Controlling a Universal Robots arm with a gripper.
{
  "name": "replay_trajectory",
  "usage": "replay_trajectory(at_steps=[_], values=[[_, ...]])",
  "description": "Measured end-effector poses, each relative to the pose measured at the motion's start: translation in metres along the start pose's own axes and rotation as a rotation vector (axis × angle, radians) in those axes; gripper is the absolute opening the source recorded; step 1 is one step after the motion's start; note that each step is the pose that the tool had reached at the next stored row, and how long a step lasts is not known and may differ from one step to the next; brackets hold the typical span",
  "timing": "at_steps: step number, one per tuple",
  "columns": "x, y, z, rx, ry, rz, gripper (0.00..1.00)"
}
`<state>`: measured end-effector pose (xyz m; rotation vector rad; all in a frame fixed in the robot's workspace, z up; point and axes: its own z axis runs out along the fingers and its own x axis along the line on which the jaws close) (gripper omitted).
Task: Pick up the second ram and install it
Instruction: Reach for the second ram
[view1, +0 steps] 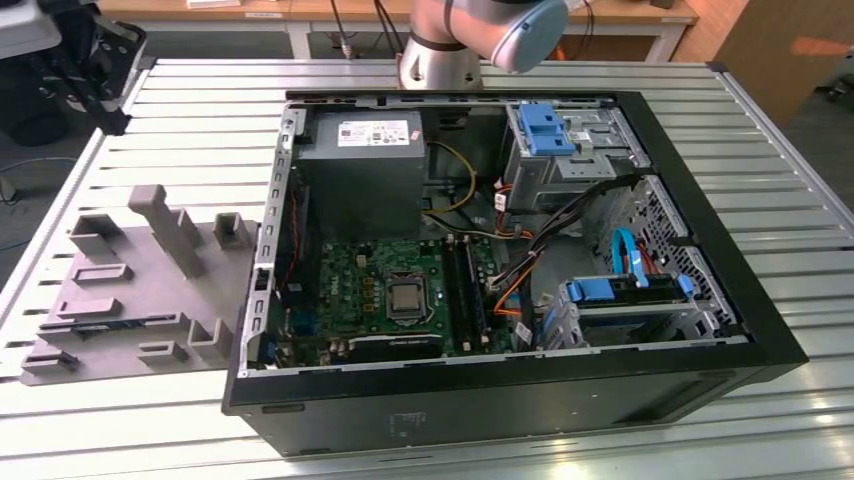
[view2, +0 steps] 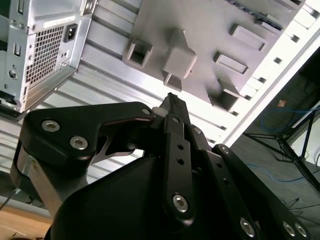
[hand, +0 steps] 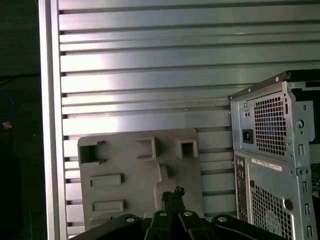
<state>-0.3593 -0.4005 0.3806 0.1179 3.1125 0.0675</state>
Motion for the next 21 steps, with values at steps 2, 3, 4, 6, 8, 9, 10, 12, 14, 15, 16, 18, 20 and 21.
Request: replay_trajectory(at_steps=[2,3,4,6,8,9,10,12,14,15,16,18,20,21], values=[[0.0048,-0.0018,0.0015,0.0,-0.0001,0.0,0.11],[0.0067,-0.0031,0.0024,-0.0001,-0.0002,0.0,0.11],[0.0086,-0.0045,0.0032,-0.0002,-0.0002,0.0,0.11],[0.0123,-0.0073,0.0047,-0.0001,-0.0001,0.0,0.11],[0.0156,-0.0105,0.0065,-0.0001,-0.0001,0.0,0.11],[0.0171,-0.0121,0.0073,-0.0001,-0.0001,0.0,0.11],[0.0184,-0.0137,0.0081,-0.0001,-0.0002,0.0,0.11],[0.0212,-0.0169,0.0098,-0.0001,-0.0002,0.0,0.11],[0.0244,-0.0205,0.0114,-0.0001,-0.0001,0.0,0.11],[0.0258,-0.0222,0.0123,-0.0001,-0.0002,0.0,0.11],[0.0273,-0.0239,0.013,0.0,0.0,0.0,0.11],[0.03,-0.0274,0.0148,0.0,-0.0001,0.0,0.11],[0.0326,-0.0312,0.0166,-0.0001,-0.0001,0.0,0.11],[0.0337,-0.0332,0.0177,0.0,0.0,0.0,0.11]])
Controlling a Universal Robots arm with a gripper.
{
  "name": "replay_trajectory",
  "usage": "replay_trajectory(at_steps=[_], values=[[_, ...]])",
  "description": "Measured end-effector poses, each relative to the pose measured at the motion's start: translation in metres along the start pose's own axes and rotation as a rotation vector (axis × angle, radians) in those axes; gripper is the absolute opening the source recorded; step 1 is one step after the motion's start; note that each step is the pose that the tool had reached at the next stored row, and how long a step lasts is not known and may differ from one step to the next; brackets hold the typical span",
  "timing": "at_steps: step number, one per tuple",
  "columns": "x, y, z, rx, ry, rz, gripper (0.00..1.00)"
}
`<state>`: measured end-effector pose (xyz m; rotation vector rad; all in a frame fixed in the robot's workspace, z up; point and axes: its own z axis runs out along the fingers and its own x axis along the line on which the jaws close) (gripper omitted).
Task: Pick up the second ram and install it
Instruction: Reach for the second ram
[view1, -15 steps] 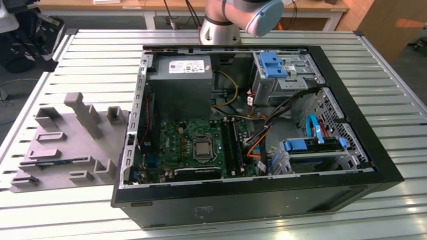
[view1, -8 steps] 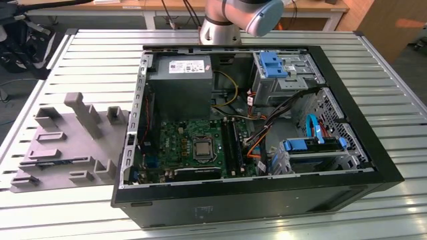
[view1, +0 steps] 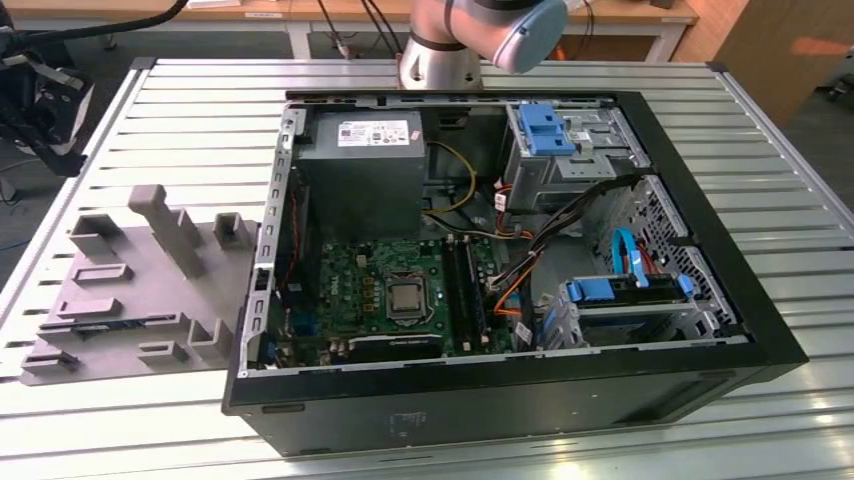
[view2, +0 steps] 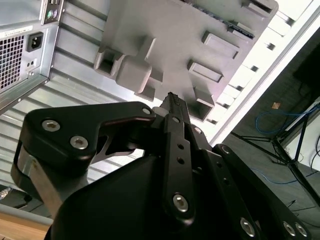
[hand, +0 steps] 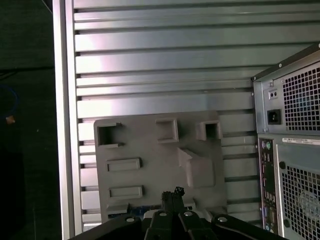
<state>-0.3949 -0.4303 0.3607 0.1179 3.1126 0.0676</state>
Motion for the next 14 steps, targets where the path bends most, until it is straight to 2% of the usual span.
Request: replay_trajectory(at_steps=[14], values=[[0.006,-0.0216,0.0147,0.0003,0.0043,0.0,0.11]])
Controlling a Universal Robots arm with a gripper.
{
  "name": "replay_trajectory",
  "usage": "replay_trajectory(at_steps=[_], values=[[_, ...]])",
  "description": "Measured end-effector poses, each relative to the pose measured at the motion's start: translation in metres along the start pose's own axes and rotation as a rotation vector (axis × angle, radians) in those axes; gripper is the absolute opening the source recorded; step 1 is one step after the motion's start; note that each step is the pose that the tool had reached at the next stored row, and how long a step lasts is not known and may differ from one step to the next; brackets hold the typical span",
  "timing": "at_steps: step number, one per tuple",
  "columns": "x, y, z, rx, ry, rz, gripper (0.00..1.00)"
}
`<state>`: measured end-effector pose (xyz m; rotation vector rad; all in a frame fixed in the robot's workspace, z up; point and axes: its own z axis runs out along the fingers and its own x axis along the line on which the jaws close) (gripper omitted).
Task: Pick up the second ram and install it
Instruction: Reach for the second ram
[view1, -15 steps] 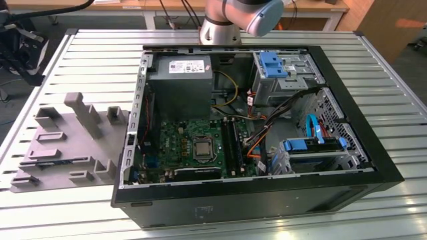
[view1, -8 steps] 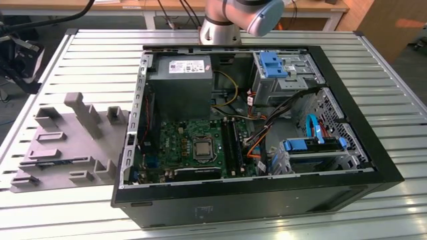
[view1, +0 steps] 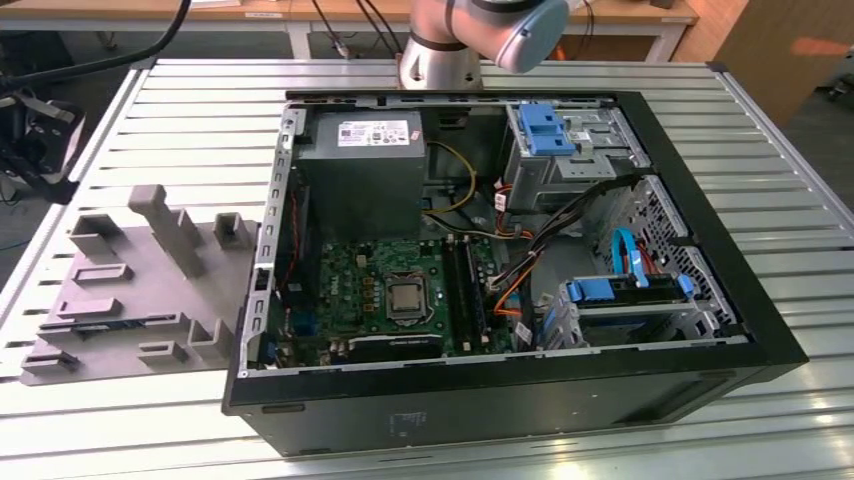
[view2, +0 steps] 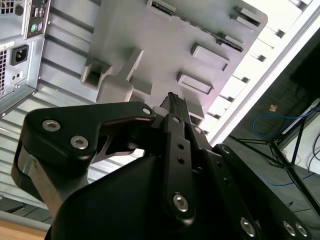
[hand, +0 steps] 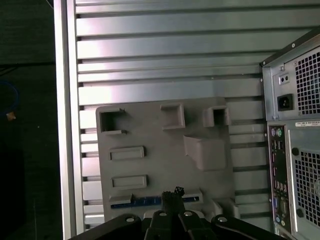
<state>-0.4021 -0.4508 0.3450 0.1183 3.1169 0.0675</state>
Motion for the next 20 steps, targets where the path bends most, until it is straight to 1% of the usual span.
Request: replay_trajectory(at_steps=[5,12,14,20], values=[[0.0002,-0.0052,0.0043,0.0,0.0006,0.0,0.11],[0.0003,-0.0054,0.0051,0.0,0.0007,0.0,0.11],[0.0001,-0.0067,0.0076,-0.0001,0.0008,0.0,0.11],[-0.0001,-0.0136,0.0182,-0.0009,0.0008,0.0,0.11]])
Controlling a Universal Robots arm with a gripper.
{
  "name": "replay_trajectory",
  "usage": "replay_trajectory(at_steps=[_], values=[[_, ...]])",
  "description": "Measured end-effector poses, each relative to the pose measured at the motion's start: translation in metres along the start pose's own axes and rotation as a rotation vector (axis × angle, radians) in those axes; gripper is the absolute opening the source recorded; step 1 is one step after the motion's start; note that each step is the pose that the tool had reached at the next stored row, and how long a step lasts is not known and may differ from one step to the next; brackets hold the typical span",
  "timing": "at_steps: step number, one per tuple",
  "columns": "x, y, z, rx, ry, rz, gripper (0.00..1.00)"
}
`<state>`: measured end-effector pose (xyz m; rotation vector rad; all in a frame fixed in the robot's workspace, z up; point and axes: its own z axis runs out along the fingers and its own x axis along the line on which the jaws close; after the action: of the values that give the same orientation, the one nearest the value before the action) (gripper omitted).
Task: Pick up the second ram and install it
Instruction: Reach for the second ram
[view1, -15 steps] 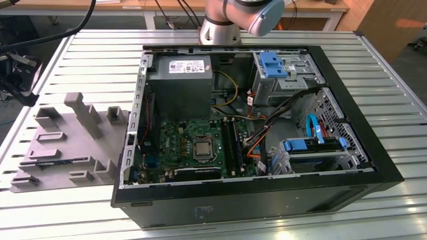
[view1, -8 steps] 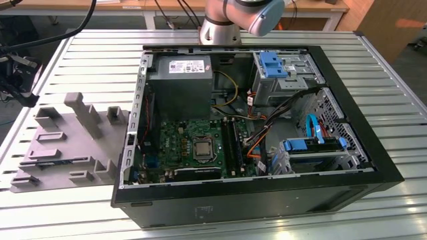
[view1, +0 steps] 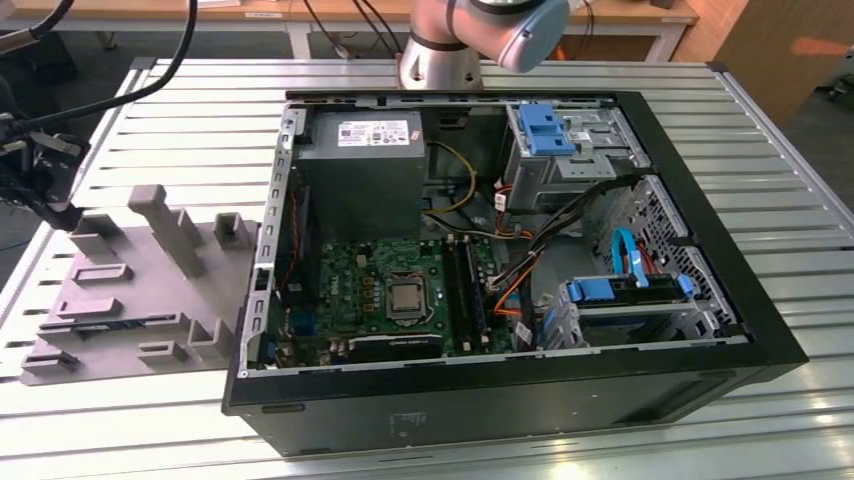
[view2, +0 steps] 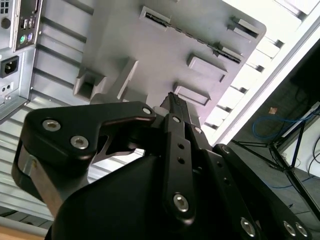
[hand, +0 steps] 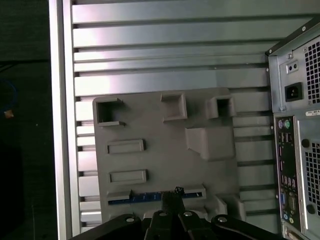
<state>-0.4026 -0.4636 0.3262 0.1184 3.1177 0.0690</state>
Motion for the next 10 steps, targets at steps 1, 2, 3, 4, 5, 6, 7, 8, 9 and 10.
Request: replay_trajectory(at_steps=[1,2,3,4,5,6,7,8,9,10], values=[[0.0,-0.0011,0.0017,0.0001,0.0001,0.0,0.11],[0.0,-0.002,0.0035,0.0001,0.0001,0.0,0.11],[-0.0001,-0.003,0.0053,0.0001,0.0001,0.0,0.11],[-0.0001,-0.004,0.007,0.0001,0.0001,0.0,0.11],[-0.0002,-0.005,0.0088,0.0,0.0,0.0,0.11],[-0.0002,-0.0059,0.0106,0.0,0.0001,0.0,0.11],[-0.0002,-0.0069,0.0124,0.0001,0.0001,0.0,0.11],[-0.0002,-0.0078,0.0142,0.0,0.0,0.0,0.11],[-0.0002,-0.0085,0.016,0.0,0.0,0.0,0.11],[-0.0002,-0.009,0.0177,0.0,0.0001,0.0,0.11]])
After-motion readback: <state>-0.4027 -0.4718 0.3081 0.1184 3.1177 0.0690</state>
